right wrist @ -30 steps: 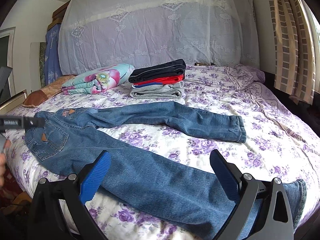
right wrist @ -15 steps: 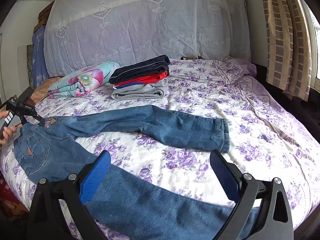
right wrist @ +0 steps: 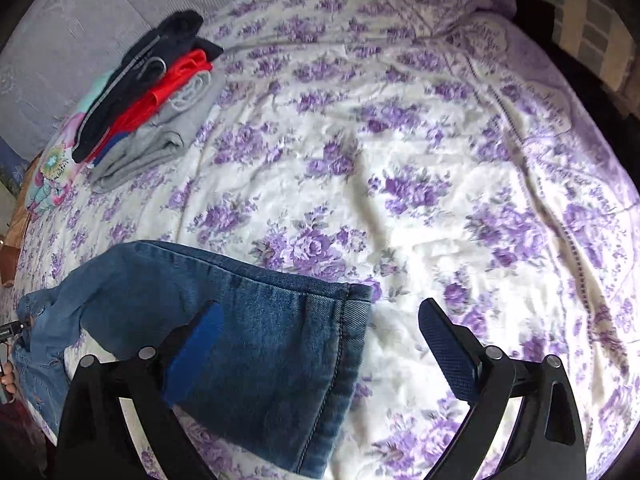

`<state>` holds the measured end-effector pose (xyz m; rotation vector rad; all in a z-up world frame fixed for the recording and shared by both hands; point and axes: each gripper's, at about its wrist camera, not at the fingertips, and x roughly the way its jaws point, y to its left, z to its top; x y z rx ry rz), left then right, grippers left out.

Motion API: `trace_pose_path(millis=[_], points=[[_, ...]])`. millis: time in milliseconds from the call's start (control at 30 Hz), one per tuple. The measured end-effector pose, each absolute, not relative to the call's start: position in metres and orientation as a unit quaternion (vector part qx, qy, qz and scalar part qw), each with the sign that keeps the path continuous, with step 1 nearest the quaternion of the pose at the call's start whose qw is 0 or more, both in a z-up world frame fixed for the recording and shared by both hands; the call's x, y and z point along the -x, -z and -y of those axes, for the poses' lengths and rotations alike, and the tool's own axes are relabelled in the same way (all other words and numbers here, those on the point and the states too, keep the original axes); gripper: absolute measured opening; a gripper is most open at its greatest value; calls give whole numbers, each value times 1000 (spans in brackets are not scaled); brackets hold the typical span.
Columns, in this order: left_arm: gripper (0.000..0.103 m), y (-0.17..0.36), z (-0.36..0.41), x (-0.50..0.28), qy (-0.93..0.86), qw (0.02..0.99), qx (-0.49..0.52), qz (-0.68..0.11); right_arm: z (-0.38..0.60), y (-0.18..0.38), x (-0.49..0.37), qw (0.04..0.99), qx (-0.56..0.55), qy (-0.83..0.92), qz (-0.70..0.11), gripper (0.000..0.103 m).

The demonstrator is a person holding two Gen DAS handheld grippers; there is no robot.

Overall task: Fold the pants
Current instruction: 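Grasp the jeans waistband with the left tool while the right tool grasps the leg hem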

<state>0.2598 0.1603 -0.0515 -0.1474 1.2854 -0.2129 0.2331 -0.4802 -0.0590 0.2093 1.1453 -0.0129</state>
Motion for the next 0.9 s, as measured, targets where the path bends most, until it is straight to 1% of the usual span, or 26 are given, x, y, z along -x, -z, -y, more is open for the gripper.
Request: trace_pose_path(millis=[33,67,100,167,267,367,467,600,667,700,733,767,800,833,867,900], points=[[47,48,-156,-260,95,802,65,-587,475,64,-237,833,-83,5,-547,33],[34,43,-151,-257,91,810,50,-577,471,62,-235,841,-74,-5,-535,22],[33,35,-148,-254,83,821,42,-563,469,56,-232,849,-71,-13,-524,19],[29,15,-148,-246,77,844,43,-530,477,37,-222,868,-93,-27,-487,19],[29,-20,-154,-239,80,875,72,-473,491,1,-212,890,-118,-32,-440,18],[29,-40,-154,-255,82,884,97,-449,508,-24,-227,900,-128,-19,-416,18],[30,-35,-145,-288,72,881,95,-458,520,-29,-266,897,-136,-4,-421,19],[30,2,-139,-337,35,864,101,-491,511,-12,-329,891,-111,11,-441,19],[37,37,-143,-360,5,842,107,-529,503,19,-360,875,-89,40,-475,21],[42,57,-147,-369,-7,828,113,-550,501,40,-373,863,-70,67,-496,26],[51,63,-149,-370,-8,833,124,-540,499,61,-381,852,-47,93,-514,32],[59,60,-147,-369,-8,837,117,-534,497,67,-379,859,-34,103,-500,42],[61,57,-144,-369,-11,836,103,-539,495,61,-374,869,-17,124,-478,59],[68,55,-144,-368,-14,832,93,-547,492,55,-369,871,-3,140,-471,65],[79,52,-146,-365,-10,826,89,-557,493,46,-362,877,-4,138,-461,67],[80,47,-152,-360,-4,824,92,-559,494,33,-349,886,-8,132,-445,67]])
